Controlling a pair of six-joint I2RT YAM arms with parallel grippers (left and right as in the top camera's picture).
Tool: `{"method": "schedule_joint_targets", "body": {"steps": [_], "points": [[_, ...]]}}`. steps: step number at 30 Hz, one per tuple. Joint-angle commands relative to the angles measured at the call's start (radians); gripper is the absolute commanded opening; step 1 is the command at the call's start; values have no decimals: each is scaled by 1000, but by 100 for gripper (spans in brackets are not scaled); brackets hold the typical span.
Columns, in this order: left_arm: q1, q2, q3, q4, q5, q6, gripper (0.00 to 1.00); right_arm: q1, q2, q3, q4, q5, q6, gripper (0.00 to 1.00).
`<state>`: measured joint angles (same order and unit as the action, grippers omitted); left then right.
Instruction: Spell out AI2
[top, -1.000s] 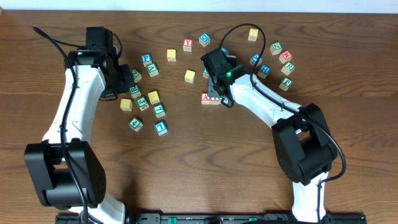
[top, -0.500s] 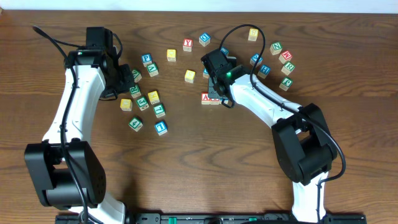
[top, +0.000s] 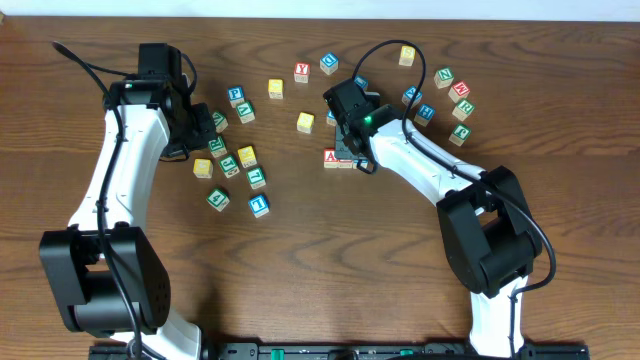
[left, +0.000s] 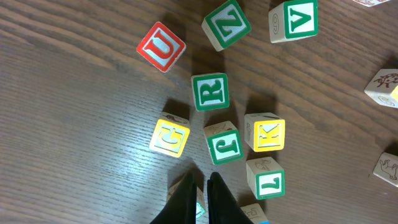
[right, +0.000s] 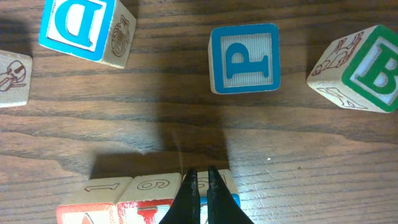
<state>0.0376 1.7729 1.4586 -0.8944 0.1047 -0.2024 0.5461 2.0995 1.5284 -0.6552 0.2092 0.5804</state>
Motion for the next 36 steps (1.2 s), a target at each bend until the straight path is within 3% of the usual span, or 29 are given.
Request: {"method": "schedule_joint_targets", "body": {"steps": [1, 7, 12, 19, 36], "points": [[3, 6, 10, -6, -13, 6, 8, -22, 10, -5, 24, 6, -12, 1], [3, 6, 10, -6, -13, 6, 8, -111, -34, -4, 49, -73, 3, 1], [3, 6, 10, -5, -13, 6, 8, -150, -40, -5, -51, -138, 2, 1], [3, 6, 10, -3, -13, 6, 8, -143, -40, -5, -155, -145, 2, 1], [3, 6, 10, -2, -13, 6, 8, -126, -40, -5, -129, -235, -59, 1]]}}
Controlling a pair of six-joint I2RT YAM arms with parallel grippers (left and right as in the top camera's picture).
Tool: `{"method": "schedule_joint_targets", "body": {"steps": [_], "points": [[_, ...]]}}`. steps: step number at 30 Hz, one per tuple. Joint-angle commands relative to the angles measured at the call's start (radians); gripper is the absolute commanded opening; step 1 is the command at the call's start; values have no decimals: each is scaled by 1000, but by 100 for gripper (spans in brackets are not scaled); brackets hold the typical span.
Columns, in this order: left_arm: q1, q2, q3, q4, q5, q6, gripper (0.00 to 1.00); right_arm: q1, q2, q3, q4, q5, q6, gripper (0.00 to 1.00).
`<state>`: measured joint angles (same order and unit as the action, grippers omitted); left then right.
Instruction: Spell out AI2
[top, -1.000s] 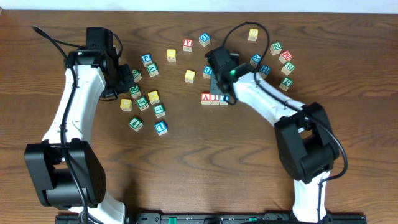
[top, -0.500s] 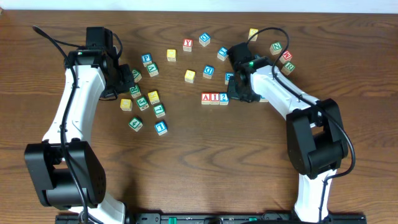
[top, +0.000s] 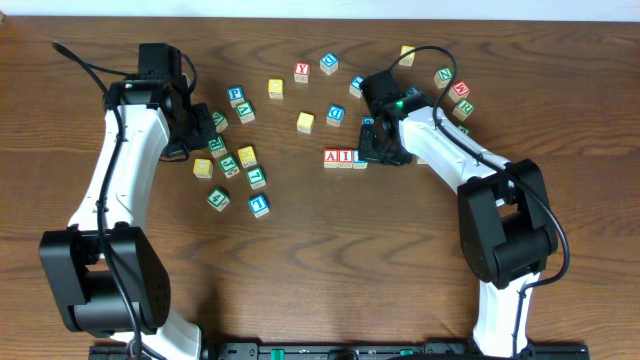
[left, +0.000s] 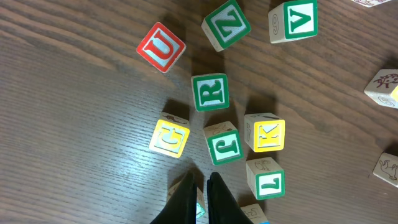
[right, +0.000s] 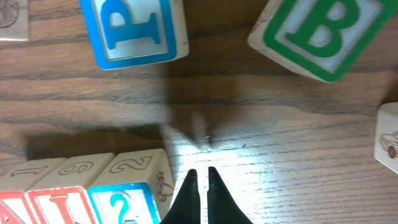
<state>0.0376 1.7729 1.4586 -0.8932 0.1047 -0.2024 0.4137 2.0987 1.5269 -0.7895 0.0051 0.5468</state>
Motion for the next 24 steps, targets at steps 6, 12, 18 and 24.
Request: {"method": "schedule_joint_targets", "body": {"steps": [6, 12, 18, 24], "points": [[3, 6, 10, -3, -13, 6, 8, 7, -40, -3, 14, -61, -40, 1], [3, 6, 10, -3, -13, 6, 8, 7, -40, -3, 19, -64, -40, 1], [3, 6, 10, -4, -13, 6, 8, 7, -40, -3, 30, -65, -40, 1], [3, 6, 10, -4, -13, 6, 8, 7, -40, -3, 31, -65, -40, 1]]}}
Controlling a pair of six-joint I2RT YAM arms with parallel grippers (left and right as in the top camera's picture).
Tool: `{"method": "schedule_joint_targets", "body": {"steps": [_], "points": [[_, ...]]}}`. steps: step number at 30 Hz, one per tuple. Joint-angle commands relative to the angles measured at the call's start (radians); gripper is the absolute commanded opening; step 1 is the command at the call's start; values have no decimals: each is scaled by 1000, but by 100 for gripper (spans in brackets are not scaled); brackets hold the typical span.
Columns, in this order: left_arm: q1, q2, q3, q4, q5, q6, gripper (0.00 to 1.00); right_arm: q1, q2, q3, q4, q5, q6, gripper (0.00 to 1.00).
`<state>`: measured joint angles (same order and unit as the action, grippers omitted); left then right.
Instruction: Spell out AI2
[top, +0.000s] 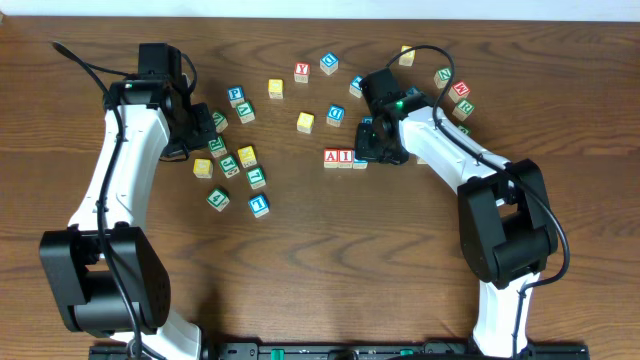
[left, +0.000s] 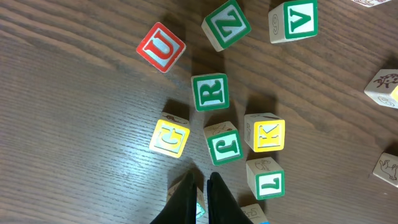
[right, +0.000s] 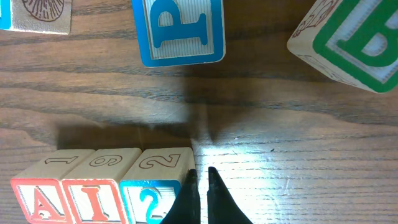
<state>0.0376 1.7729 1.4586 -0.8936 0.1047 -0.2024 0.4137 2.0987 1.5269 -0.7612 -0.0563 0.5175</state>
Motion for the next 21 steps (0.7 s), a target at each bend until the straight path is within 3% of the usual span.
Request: {"method": "schedule_joint_targets", "body": {"steps": [1, 21], "points": [[3, 6, 10, -3, -13, 6, 8, 7, -40, -3, 3, -3, -11, 1], [3, 6, 10, -3, -13, 6, 8, 5, -40, -3, 10, -6, -19, 1]]}}
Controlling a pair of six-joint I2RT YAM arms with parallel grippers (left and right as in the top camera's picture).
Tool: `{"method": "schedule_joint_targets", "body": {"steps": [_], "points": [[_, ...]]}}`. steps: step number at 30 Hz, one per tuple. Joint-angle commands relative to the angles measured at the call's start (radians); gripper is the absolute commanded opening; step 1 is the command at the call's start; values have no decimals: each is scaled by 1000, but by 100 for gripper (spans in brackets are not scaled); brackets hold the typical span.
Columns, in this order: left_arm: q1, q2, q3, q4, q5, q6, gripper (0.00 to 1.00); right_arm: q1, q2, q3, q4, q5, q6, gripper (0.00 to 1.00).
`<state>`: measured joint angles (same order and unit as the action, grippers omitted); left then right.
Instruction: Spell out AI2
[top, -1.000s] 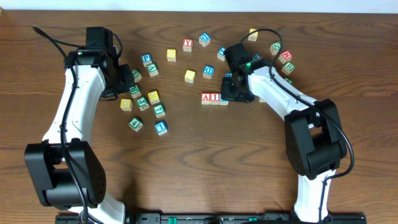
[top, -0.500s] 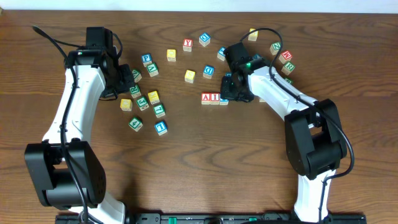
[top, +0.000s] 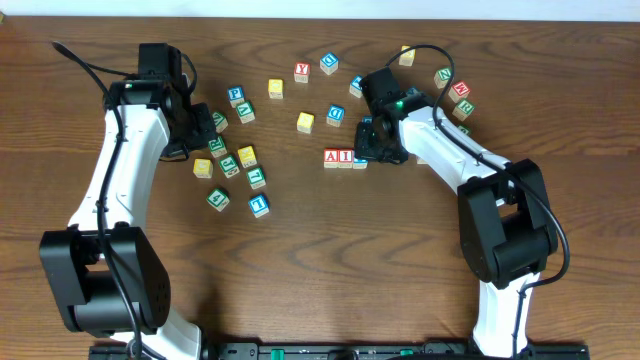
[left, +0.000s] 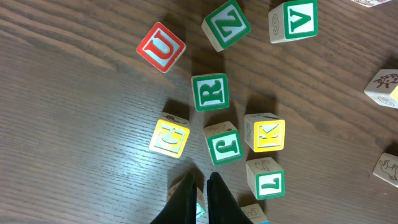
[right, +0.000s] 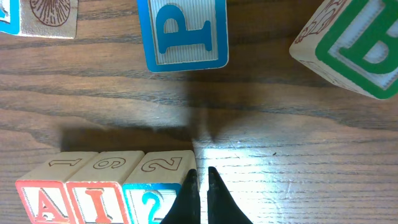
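Three blocks stand side by side in a row at the table's middle: red A (top: 330, 157) (right: 38, 200), red I (top: 344, 156) (right: 94, 200) and blue 2 (top: 358, 160) (right: 152, 196). My right gripper (right: 203, 175) (top: 372, 150) is shut and empty, its tips against the right edge of the 2 block. Over the left cluster my left gripper (left: 202, 181) (top: 203, 130) is shut with nothing between its fingers, beside a green J block (left: 223, 144).
Loose letter blocks lie around: blue P (right: 184, 32) and green B (right: 359, 46) beyond the row, a yellow block (top: 306, 122), a red Y (top: 301, 72). In the left cluster are red U (left: 161, 47), green R (left: 210, 91), yellow K (left: 267, 132), green L (left: 267, 178).
The right gripper has shifted a trifle; the A, I, 2 row sits slightly lower and rightward in its view. The left arm has not moved.
The right gripper was first shut over the row of blocks, above the 2. Then it stood to the right of the 2 block, with A, I, 2 lined up. It has stayed shut at the 2's right edge. The left gripper held still throughout.
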<state>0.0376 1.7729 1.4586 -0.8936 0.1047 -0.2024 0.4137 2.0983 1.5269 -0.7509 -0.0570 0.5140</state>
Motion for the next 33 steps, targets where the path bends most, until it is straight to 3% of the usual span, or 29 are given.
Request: {"method": "schedule_joint_targets", "body": {"steps": [1, 13, 27, 29, 30, 33], "points": [[3, 6, 10, -3, -13, 7, 8, 4, -39, -3, 3, -5, -19, 1], [13, -36, 13, 1, -13, 53, 8, -41, -118, 11, -8, -1, -68, 4], [14, -310, 13, -127, -13, 71, 9, -60, -425, 11, -143, 102, -112, 17], [14, -331, 13, -172, -13, 71, 71, -60, -481, 11, -169, 131, -112, 26], [14, -335, 13, -190, -13, 71, 98, -60, -512, 11, -183, 147, -112, 35], [14, -336, 13, -212, -13, 71, 98, -60, -608, 11, -230, 183, -112, 60]]}}
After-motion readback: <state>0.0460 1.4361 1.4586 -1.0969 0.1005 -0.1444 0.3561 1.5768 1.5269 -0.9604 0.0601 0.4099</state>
